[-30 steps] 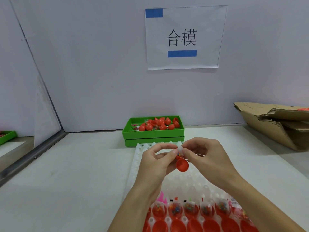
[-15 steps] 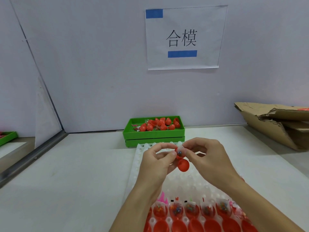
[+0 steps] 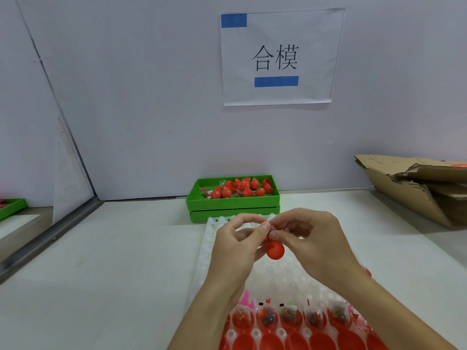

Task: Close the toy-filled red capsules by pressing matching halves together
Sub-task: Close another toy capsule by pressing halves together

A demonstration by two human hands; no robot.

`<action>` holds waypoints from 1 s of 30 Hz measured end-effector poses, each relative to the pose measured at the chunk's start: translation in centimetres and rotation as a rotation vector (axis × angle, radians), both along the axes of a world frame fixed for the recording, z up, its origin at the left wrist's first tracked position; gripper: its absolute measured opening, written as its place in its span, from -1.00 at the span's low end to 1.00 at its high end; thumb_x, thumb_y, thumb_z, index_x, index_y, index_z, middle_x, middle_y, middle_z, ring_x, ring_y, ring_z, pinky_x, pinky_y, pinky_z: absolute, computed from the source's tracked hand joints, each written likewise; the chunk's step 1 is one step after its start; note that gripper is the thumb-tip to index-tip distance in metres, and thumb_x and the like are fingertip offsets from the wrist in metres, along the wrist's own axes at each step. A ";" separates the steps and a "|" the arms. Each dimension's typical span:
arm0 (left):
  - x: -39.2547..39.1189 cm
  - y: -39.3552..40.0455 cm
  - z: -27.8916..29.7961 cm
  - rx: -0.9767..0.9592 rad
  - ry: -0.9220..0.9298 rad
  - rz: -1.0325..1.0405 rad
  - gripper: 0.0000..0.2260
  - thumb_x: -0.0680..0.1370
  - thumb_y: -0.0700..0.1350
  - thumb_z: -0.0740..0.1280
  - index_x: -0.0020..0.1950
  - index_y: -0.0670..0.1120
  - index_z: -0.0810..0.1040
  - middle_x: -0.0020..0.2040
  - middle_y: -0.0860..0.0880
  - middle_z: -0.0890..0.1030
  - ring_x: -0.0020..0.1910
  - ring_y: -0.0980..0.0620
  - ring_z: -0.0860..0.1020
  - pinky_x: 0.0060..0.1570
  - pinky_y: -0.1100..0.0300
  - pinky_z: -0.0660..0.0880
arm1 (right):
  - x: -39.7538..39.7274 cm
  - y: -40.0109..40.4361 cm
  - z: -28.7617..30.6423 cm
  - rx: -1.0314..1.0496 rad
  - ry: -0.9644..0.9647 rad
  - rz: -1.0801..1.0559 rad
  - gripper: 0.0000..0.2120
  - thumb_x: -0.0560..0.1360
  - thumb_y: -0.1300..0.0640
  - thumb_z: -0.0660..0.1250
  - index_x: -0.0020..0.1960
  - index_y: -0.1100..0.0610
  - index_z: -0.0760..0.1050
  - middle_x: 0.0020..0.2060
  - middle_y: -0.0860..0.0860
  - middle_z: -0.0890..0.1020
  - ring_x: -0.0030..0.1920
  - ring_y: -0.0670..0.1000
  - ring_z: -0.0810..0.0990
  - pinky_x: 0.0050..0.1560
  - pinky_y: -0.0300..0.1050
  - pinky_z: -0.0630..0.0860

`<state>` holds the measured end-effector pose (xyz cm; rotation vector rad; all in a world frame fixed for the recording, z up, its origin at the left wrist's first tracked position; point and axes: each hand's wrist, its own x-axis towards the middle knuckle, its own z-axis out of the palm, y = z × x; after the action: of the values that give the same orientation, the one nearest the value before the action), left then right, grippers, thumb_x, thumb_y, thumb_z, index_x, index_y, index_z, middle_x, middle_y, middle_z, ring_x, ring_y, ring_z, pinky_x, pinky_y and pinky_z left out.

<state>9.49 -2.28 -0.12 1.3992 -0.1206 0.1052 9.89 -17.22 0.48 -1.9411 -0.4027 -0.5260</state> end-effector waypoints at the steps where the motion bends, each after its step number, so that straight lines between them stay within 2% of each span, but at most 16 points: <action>1: 0.0 0.0 0.0 -0.001 -0.004 0.003 -0.95 0.57 -0.20 0.40 0.01 -0.13 0.62 -0.17 -0.13 0.73 -0.11 -0.05 0.72 -0.04 0.11 0.65 | 0.0 0.0 0.0 0.025 0.013 0.017 -0.82 0.40 0.29 0.55 -0.13 0.02 0.71 -0.29 -0.09 0.71 -0.22 -0.05 0.67 -0.11 -0.12 0.64; 6: 0.0 0.0 0.0 0.043 -0.052 0.034 -0.93 0.58 -0.22 0.38 -0.04 -0.09 0.65 -0.19 -0.06 0.73 -0.12 0.00 0.71 -0.11 0.21 0.63 | 0.2 -0.3 0.0 0.060 0.058 0.039 -0.79 0.49 0.37 0.43 -0.03 0.10 0.72 -0.20 -0.06 0.74 -0.14 -0.09 0.72 0.00 -0.17 0.65; 10: 0.0 0.0 0.1 0.013 -0.049 0.036 -0.95 0.57 -0.22 0.38 -0.04 -0.15 0.65 -0.17 -0.10 0.73 -0.10 -0.05 0.71 -0.03 0.13 0.65 | 0.1 -0.2 0.1 0.046 0.032 0.026 -0.78 0.51 0.35 0.41 -0.02 0.08 0.74 -0.19 -0.09 0.72 -0.13 -0.11 0.69 -0.08 -0.22 0.62; 15: 0.0 0.0 0.0 0.007 -0.043 0.027 -0.94 0.57 -0.21 0.38 -0.01 -0.16 0.65 -0.14 -0.10 0.73 -0.07 -0.05 0.71 0.00 0.09 0.64 | 0.0 -0.1 0.2 0.060 0.049 0.007 -0.78 0.55 0.29 0.39 -0.01 0.01 0.73 -0.14 -0.12 0.69 -0.08 -0.13 0.66 -0.04 -0.13 0.63; 19: 0.0 0.0 0.2 -0.074 -0.027 0.037 -0.94 0.57 -0.22 0.37 -0.02 -0.17 0.64 -0.13 -0.12 0.73 -0.08 -0.05 0.71 -0.11 0.18 0.64 | -0.1 -0.1 0.2 0.082 0.119 0.030 -0.76 0.60 0.16 0.33 0.17 -0.11 0.64 -0.09 -0.15 0.68 -0.03 -0.13 0.65 0.03 -0.11 0.62; 22: 0.0 0.1 0.3 -0.140 -0.018 0.081 -0.94 0.57 -0.23 0.37 -0.04 -0.17 0.64 -0.12 -0.14 0.73 -0.09 -0.07 0.71 -0.11 0.17 0.64 | 0.0 -0.5 0.2 0.026 0.246 0.047 -0.72 0.59 0.00 0.33 0.30 -0.08 0.58 0.00 -0.14 0.69 0.02 -0.13 0.67 0.11 -0.02 0.62; 24: 0.1 0.1 0.4 -0.189 -0.005 0.103 -0.94 0.57 -0.23 0.36 -0.04 -0.19 0.63 -0.11 -0.16 0.72 -0.09 -0.10 0.71 -0.10 0.14 0.65 | -0.1 -0.7 0.3 -0.008 0.334 0.151 -0.61 0.50 -0.06 0.45 0.32 -0.12 0.55 -0.03 -0.17 0.71 -0.03 -0.15 0.70 0.02 -0.15 0.62; 27: 0.1 0.2 0.4 -0.192 -0.011 0.123 -0.94 0.57 -0.23 0.36 -0.04 -0.18 0.63 -0.11 -0.15 0.73 -0.10 -0.10 0.72 -0.12 0.16 0.65 | -0.4 -0.4 0.0 -0.059 0.307 0.173 -0.47 0.33 0.03 0.62 0.24 -0.19 0.56 -0.07 -0.21 0.70 -0.13 -0.13 0.72 -0.08 -0.23 0.63; 30: 0.0 0.1 0.4 -0.179 -0.025 0.121 -0.93 0.58 -0.24 0.35 -0.05 -0.21 0.61 -0.11 -0.16 0.73 -0.11 -0.11 0.71 -0.14 0.16 0.65 | -0.5 0.3 -0.4 0.013 0.169 0.043 -0.69 0.36 0.13 0.61 0.02 -0.13 0.64 -0.18 -0.20 0.71 -0.22 -0.11 0.71 -0.16 -0.22 0.64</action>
<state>9.54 -2.23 0.23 1.2264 -0.0461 0.2293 9.40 -16.96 0.11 -1.9427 -0.3313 -0.3330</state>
